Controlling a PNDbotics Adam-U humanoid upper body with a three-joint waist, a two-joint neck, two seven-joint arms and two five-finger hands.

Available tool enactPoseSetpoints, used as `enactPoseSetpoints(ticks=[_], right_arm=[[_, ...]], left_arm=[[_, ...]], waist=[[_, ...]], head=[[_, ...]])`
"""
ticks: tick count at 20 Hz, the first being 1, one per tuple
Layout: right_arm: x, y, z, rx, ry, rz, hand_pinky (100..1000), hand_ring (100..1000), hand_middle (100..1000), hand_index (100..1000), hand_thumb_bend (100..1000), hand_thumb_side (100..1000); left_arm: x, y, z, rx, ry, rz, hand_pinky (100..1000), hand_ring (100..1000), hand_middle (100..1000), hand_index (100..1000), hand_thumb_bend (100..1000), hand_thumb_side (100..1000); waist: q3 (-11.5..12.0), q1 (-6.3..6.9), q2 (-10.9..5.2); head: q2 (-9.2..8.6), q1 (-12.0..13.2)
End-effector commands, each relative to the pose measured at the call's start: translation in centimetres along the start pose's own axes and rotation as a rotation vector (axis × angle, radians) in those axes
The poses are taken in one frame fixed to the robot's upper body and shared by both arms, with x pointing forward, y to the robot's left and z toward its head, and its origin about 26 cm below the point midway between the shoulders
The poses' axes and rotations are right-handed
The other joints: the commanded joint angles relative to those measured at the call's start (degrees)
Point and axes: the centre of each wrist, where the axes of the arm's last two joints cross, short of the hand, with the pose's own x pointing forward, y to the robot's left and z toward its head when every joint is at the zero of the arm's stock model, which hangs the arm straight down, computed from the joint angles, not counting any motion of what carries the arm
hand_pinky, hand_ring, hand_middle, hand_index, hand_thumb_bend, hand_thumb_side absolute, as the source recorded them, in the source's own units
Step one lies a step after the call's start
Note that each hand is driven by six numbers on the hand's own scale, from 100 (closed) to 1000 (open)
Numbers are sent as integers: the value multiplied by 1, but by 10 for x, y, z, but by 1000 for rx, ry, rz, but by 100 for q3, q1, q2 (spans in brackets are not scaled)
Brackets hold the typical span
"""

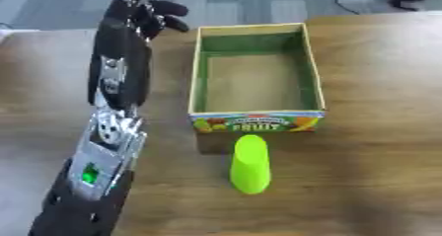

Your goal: Pick up objects on the table and place them in the box.

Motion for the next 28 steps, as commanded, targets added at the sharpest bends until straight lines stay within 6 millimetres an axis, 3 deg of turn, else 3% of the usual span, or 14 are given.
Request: enactPoseSetpoints(ticks=[1, 5, 6, 7, 8, 9, 10, 11, 12, 18, 19, 20, 25, 28], right_arm=[[3, -1, -4, 0, -15, -2, 423, 931, 951, 969, 100, 900], [4, -3, -4, 73, -2, 37, 313, 857, 910, 969, 100, 994], [6, -3, -4, 99, -2, 46, 224, 794, 816, 944, 120, 947], [7, -2, -4, 136, 1, 62, 238, 801, 832, 948, 105, 949], [7, -2, -3, 178, 9, 80, 164, 780, 787, 950, 245, 896], [8, -1, -3, 219, 17, 93, 176, 782, 788, 946, 190, 933], [8, 1, -1, 252, 23, 101, 131, 769, 785, 954, 287, 899], [8, 3, 0, 283, 30, 102, 135, 771, 786, 954, 281, 901], [8, 4, 1, 306, 34, 102, 100, 744, 780, 955, 352, 878], [8, 12, 9, 481, 48, 83, 100, 653, 741, 946, 478, 807], [8, 12, 10, 512, 45, 79, 100, 654, 748, 948, 376, 847], [8, 11, 10, 533, 42, 76, 100, 652, 742, 947, 480, 806], [8, 11, 13, 609, 58, 70, 100, 656, 749, 945, 429, 841], [7, 16, 15, 632, 67, 53, 100, 706, 767, 952, 462, 847]], left_arm=[[6, 1, -5, 4, -34, -7, 506, 620, 752, 804, 558, 914], [6, 1, -5, 2, -32, -8, 505, 619, 751, 804, 558, 914], [6, 1, -5, 2, -32, -8, 506, 619, 752, 804, 558, 915], [6, 1, -5, 2, -32, -8, 506, 619, 752, 804, 558, 915], [6, 1, -5, 2, -31, -8, 506, 618, 751, 804, 554, 916], [6, 1, -5, 2, -30, -8, 506, 618, 751, 804, 558, 915], [6, 1, -5, 2, -29, -8, 506, 618, 751, 804, 557, 916], [6, 1, -5, 3, -28, -8, 506, 618, 751, 804, 558, 916], [6, 1, -5, 3, -27, -8, 505, 617, 751, 804, 558, 916], [6, 1, -5, 1, -24, -10, 504, 616, 751, 803, 558, 916], [6, 1, -5, 0, -25, -10, 504, 616, 751, 803, 558, 917], [6, 1, -5, -1, -25, -10, 504, 616, 751, 803, 558, 917], [6, 1, -5, -8, -24, -13, 504, 616, 751, 803, 558, 916], [6, 1, -5, -13, -26, -13, 504, 616, 751, 803, 558, 917]], waist=[[4, -24, -56], [19, -51, -50], [21, -55, -48], [22, -58, -47], [23, -62, -45], [25, -63, -43], [27, -64, -42], [29, -63, -41], [31, -64, -40], [52, -88, -35], [57, -97, -37], [59, -103, -38], [91, -130, -45], [118, -136, -38]], head=[[1, -19], [1, -18], [1, -16], [1, -15], [1, -19], [1, -23], [1, -27], [1, -28], [1, -30], [1, -53], [1, -56], [1, -58], [1, -60], [1, -68]])
